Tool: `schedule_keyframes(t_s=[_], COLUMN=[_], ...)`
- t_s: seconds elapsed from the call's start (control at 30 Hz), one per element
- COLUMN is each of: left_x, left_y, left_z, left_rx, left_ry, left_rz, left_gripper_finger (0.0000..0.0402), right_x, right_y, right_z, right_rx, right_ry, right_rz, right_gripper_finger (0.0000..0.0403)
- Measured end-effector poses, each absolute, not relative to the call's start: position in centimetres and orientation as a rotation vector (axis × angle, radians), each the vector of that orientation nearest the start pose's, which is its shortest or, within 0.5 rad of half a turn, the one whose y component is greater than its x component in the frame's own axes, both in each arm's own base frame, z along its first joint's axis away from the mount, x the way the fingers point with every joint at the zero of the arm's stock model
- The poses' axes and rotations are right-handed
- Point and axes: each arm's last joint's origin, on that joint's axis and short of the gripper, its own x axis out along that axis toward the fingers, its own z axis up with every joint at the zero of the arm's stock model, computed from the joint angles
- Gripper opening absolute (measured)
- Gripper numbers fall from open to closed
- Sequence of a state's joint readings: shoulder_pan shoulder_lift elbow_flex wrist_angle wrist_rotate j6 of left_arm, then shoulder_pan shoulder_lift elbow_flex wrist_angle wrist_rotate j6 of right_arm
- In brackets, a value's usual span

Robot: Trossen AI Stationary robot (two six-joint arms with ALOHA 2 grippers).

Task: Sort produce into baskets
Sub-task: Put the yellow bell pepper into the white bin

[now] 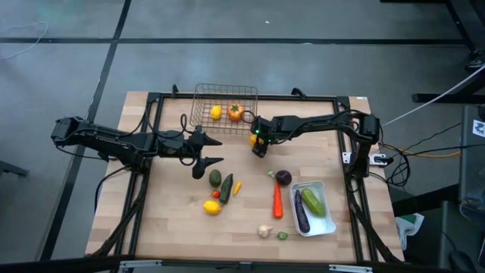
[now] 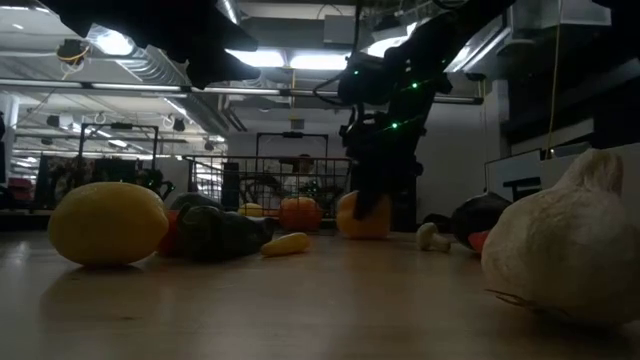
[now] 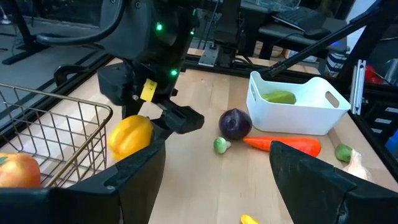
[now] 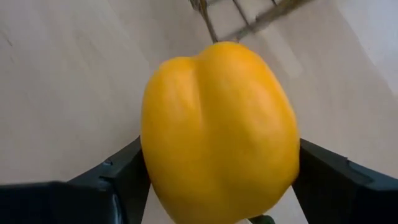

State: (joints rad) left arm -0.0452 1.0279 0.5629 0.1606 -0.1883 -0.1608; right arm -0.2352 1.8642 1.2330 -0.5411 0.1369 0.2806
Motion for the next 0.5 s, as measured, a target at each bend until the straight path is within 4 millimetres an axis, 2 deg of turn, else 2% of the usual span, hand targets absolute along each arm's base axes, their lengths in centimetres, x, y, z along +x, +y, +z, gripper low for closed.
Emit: schedule_keyframes(t_s=[0.2, 0.3, 0.5], left_x=[22.1, 22.1, 22.1], left_y=[-0.5, -0.5, -0.5], left_z=[24.4, 24.4, 24.4], left_rx=[-0.124, -0.124, -0.124], left_ry=[0.292, 0.291, 0.291], left_rz=[0.166, 0.166, 0.166], left_gripper_finger=[0.0285, 0.0285, 0.0285], right_x=[34.0, 33.2, 31.9], right_y=[-8.5, -7.7, -4.4], right_z=[19.4, 20.7, 23.7], right_rx=[0.310, 0.319, 0.321], right_ry=[1.156, 1.163, 1.129], right_rz=[-0.489, -0.486, -0.426], right_gripper_finger=[0.0309, 0.0309, 0.0309])
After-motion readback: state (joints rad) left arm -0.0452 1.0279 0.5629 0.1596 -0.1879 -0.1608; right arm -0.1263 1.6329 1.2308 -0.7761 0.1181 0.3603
